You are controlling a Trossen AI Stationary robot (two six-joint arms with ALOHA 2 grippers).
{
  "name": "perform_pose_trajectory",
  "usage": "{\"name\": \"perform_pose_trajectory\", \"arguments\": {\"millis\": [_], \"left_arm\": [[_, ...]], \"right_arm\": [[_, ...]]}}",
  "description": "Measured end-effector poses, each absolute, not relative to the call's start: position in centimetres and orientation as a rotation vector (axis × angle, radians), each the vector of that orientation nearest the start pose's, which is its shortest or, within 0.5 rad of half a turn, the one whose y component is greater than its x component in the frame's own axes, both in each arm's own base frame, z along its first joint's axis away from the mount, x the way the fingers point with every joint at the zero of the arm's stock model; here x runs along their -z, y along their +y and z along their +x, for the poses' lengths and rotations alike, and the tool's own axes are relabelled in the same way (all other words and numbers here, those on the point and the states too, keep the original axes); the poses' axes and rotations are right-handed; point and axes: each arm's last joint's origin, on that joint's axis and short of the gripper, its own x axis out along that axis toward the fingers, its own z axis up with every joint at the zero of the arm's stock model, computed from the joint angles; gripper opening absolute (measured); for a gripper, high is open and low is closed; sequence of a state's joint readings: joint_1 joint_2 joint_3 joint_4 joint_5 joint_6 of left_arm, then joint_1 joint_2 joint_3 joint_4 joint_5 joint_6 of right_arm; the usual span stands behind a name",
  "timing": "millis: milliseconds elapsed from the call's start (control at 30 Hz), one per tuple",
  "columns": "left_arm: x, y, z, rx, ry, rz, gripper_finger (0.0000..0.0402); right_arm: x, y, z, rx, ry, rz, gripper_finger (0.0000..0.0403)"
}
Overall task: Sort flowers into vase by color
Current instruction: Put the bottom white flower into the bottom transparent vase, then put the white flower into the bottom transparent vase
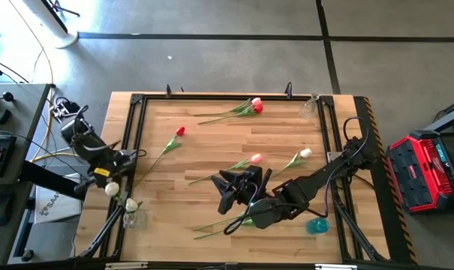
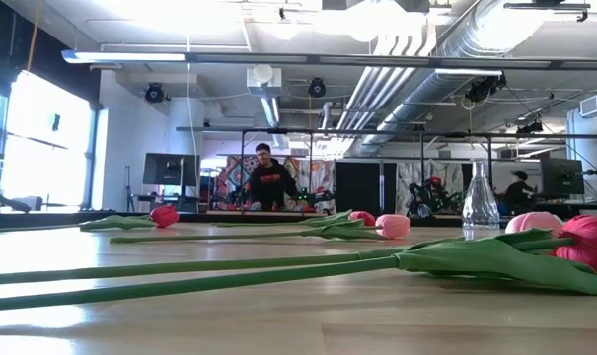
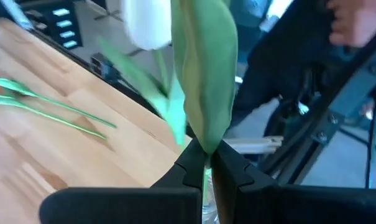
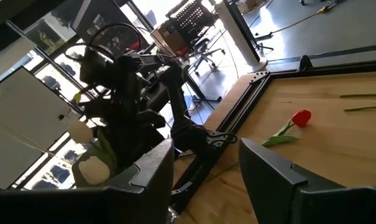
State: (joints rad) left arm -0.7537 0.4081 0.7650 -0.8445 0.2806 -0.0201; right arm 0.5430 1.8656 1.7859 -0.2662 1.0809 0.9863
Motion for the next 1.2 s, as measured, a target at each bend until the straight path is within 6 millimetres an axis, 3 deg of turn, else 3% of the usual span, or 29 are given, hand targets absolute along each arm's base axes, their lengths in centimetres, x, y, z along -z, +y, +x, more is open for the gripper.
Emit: {"name": "perform_pose_trajectory", "arguments": {"millis": [567, 1033, 1200], "left_arm": [[-29.6, -7.9, 5.7, 1.09, 0.632, 0.192, 0.0009], [-29.6, -8.0, 5.6, 1.073, 0.672, 0.135, 0.0131], [-29.6, -8.0, 5.6, 1.058, 0.695, 0.094, 0.0148]], "right_arm": [[-36.8, 19.7, 37.5, 0.559, -0.023, 0.739, 0.0169], [-36.8, 19.7, 37.5, 0.558, -0.023, 0.74, 0.0175], [-36.8, 19.7, 37.5, 0.558, -0.023, 0.74, 0.0175]]}}
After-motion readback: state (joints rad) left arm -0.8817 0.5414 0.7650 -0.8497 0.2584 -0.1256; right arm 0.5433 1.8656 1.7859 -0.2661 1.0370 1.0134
